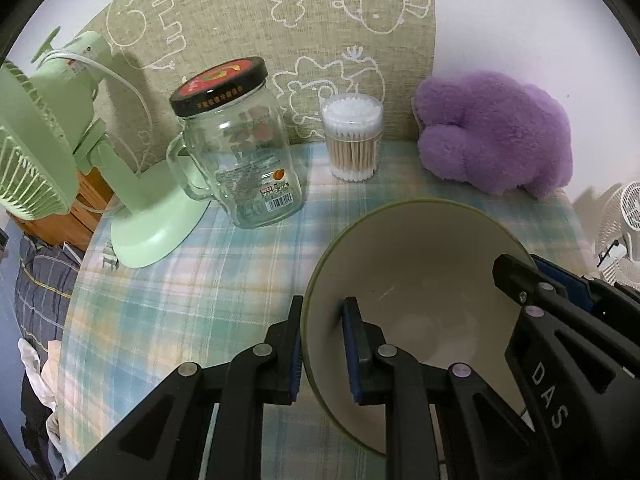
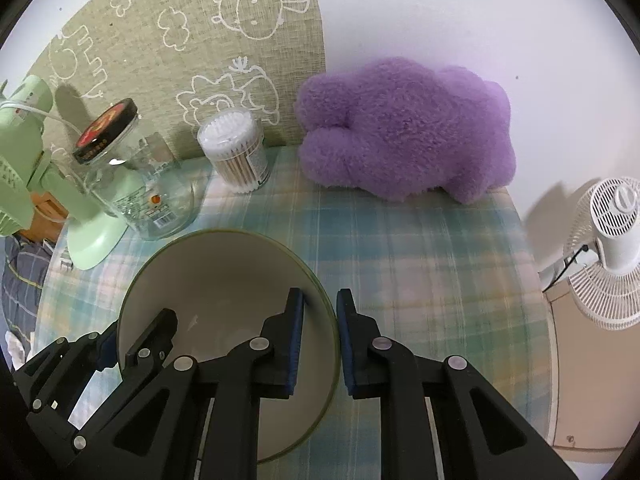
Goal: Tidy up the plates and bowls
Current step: 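Lift the bowl with both grippers and carry it toward the other bowls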
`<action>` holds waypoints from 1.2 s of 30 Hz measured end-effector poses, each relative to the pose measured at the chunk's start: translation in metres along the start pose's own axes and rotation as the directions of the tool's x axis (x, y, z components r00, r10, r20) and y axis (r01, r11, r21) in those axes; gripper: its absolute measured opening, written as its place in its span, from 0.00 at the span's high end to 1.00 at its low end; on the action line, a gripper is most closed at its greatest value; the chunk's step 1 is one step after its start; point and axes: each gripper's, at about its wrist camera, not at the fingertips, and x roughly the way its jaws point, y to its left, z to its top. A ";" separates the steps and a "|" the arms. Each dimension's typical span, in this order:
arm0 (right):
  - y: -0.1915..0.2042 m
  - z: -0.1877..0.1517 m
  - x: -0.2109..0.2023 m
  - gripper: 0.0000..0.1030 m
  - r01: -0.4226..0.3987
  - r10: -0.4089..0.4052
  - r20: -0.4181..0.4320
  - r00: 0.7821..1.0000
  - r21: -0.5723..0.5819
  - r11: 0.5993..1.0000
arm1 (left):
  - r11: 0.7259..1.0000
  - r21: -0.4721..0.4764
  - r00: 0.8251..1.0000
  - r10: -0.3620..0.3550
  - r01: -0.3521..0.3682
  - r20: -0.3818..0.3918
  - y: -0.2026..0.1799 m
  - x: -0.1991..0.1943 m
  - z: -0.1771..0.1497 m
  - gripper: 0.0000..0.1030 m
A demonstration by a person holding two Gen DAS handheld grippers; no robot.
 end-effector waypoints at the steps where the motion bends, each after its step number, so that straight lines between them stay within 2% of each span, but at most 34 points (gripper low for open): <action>1: 0.000 -0.002 -0.005 0.80 0.002 -0.003 0.002 1.000 0.003 1.000 | 1.000 -0.001 1.000 -0.002 0.002 -0.001 0.000 -0.003 -0.002 0.85; 9: 0.006 -0.009 -0.038 0.81 -0.003 0.003 0.024 1.000 0.005 1.000 | 1.000 -0.014 1.000 -0.022 0.022 0.007 0.011 -0.033 -0.012 0.85; 18: 0.024 -0.020 -0.089 0.81 -0.008 0.007 0.061 0.998 0.017 1.000 | 1.000 -0.007 0.998 -0.014 0.014 0.054 0.030 -0.082 -0.017 0.85; 28: 0.038 -0.036 -0.150 0.81 0.013 -0.020 0.117 0.993 0.057 0.998 | 0.998 0.025 0.992 -0.066 0.064 0.111 0.046 -0.135 -0.027 0.85; 32: 0.044 -0.047 -0.173 0.81 0.022 -0.030 0.126 0.992 0.063 0.998 | 0.994 -0.013 0.985 -0.110 0.113 0.129 0.061 -0.154 -0.036 0.86; 36: 0.051 -0.062 -0.194 0.81 0.033 -0.041 0.138 0.990 0.063 0.997 | 0.992 0.014 0.980 -0.124 0.124 0.157 0.067 -0.171 -0.050 0.86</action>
